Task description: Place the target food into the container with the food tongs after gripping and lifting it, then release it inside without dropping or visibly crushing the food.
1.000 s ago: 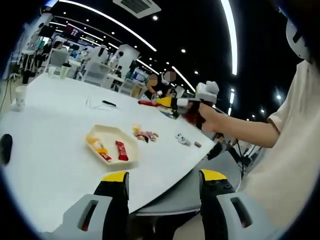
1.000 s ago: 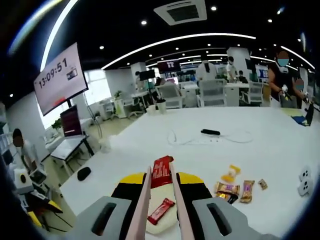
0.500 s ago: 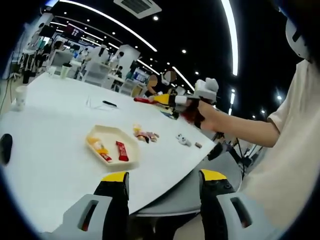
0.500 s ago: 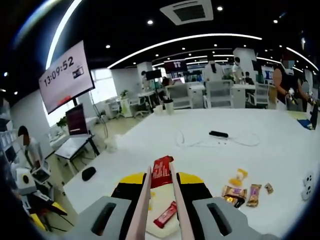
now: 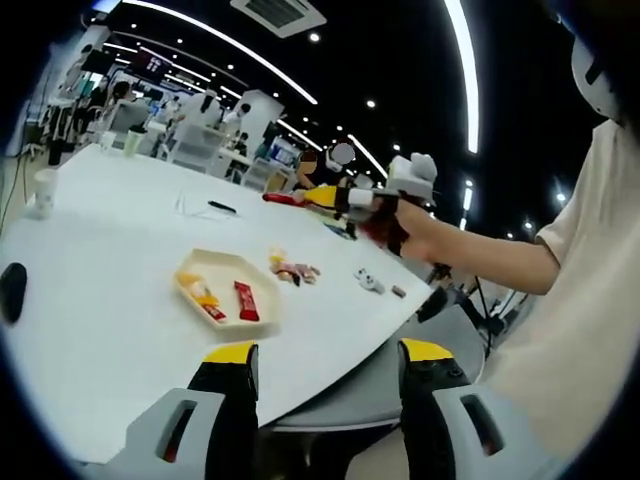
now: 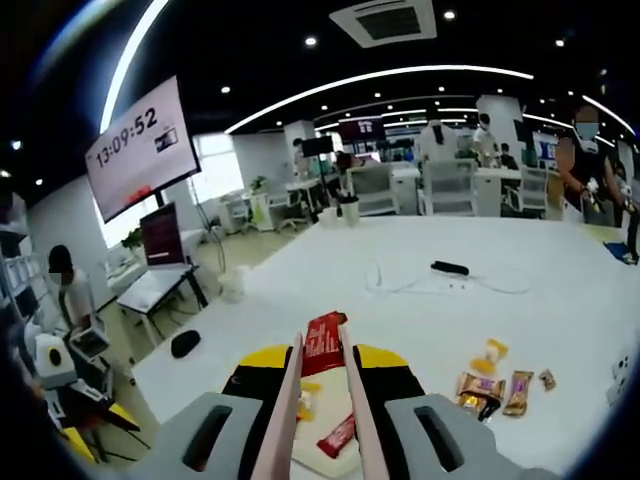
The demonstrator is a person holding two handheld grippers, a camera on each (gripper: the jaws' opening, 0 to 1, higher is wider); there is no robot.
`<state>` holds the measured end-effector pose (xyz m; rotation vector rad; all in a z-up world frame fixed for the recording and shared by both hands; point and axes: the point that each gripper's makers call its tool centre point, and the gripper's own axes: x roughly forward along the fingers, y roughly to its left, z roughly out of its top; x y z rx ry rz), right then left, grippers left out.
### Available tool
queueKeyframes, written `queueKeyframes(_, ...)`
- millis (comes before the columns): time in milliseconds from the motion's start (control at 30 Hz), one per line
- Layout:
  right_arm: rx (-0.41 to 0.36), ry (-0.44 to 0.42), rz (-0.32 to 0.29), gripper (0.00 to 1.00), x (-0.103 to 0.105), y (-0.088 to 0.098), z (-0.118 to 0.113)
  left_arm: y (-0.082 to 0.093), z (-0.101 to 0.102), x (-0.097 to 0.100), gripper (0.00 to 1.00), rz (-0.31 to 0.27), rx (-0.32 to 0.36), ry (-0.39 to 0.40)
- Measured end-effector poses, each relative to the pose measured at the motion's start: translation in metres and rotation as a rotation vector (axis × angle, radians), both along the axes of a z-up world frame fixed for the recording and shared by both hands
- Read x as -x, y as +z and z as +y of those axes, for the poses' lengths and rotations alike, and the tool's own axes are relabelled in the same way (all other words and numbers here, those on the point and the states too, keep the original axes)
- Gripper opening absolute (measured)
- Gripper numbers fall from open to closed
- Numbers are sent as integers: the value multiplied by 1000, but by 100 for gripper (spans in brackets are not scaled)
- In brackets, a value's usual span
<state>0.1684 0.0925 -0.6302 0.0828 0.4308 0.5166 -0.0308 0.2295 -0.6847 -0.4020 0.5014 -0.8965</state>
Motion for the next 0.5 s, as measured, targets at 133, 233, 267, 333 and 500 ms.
queueKeyframes(133, 0, 4, -2, 22, -1, 0, 3, 0, 2, 0, 56, 1, 1, 6)
queueKeyframes(233, 4, 8, 2, 22, 0, -1, 5, 0, 3, 1, 56, 0, 3, 8)
queueKeyframes(267, 5, 9, 3, 22, 0, -2, 5, 0, 3, 1, 56, 0, 3, 8)
queueKeyframes(333, 7, 14, 7, 22, 1, -3, 7, 0, 3, 1, 56, 0, 4, 8)
queueKeyframes(500, 9, 15, 9, 22, 2, -3, 7, 0, 5, 2, 56, -1, 4, 9)
